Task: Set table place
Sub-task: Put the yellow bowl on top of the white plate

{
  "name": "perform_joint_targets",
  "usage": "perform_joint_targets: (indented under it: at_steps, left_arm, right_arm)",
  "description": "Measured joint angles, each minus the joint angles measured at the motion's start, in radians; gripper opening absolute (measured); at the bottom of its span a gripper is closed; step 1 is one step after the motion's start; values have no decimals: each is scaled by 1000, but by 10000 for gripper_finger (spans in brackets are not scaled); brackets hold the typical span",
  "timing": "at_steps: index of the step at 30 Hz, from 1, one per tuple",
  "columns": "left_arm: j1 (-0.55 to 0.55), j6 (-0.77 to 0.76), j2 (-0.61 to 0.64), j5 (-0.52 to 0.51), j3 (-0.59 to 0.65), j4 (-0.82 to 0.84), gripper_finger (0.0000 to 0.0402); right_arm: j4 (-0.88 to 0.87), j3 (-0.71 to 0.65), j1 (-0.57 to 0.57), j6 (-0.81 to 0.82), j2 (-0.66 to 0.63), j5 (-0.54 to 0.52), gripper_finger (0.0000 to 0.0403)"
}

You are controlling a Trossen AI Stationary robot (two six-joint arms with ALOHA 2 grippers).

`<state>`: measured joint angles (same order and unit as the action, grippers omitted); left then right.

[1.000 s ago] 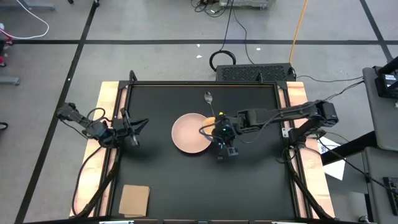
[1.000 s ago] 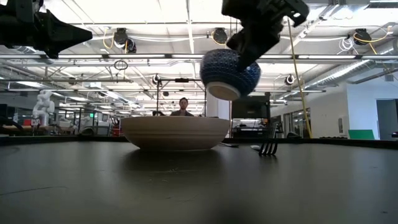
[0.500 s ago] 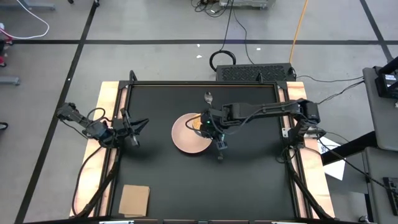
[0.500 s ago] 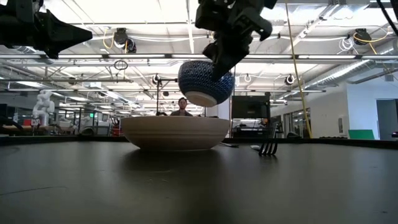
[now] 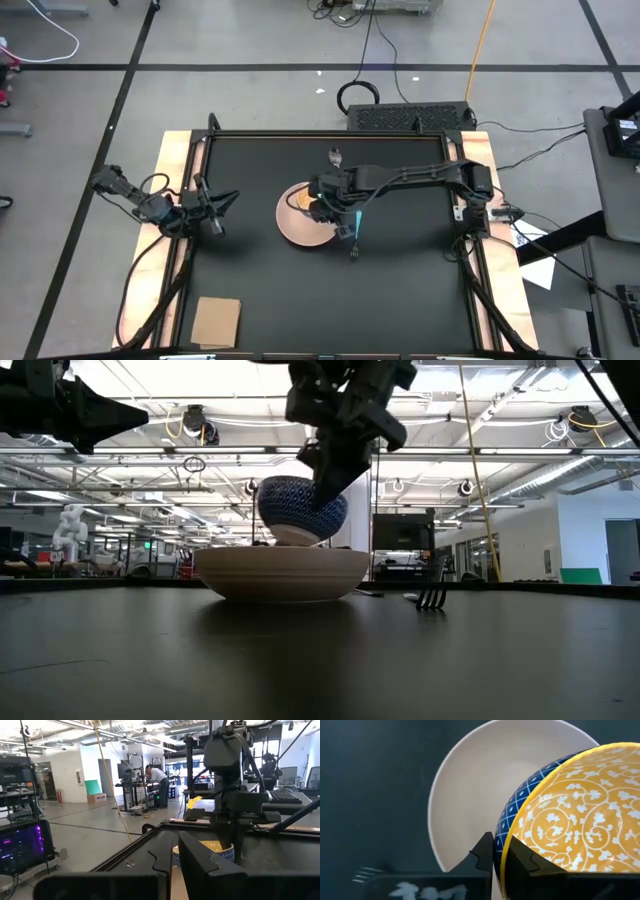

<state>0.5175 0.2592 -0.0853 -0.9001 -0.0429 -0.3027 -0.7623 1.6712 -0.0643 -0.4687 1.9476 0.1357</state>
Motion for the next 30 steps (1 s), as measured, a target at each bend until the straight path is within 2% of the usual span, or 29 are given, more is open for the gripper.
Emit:
perform_joint_targets:
  at_steps: [5,30]
  left_arm:
    - [0,0,0,0,0,4,37]
    - [0,3,0,0,0,19,37]
  right_arm:
    - [-7,38,1,-28,38,0,11]
    - [36,39,38,-96,133,-2,11]
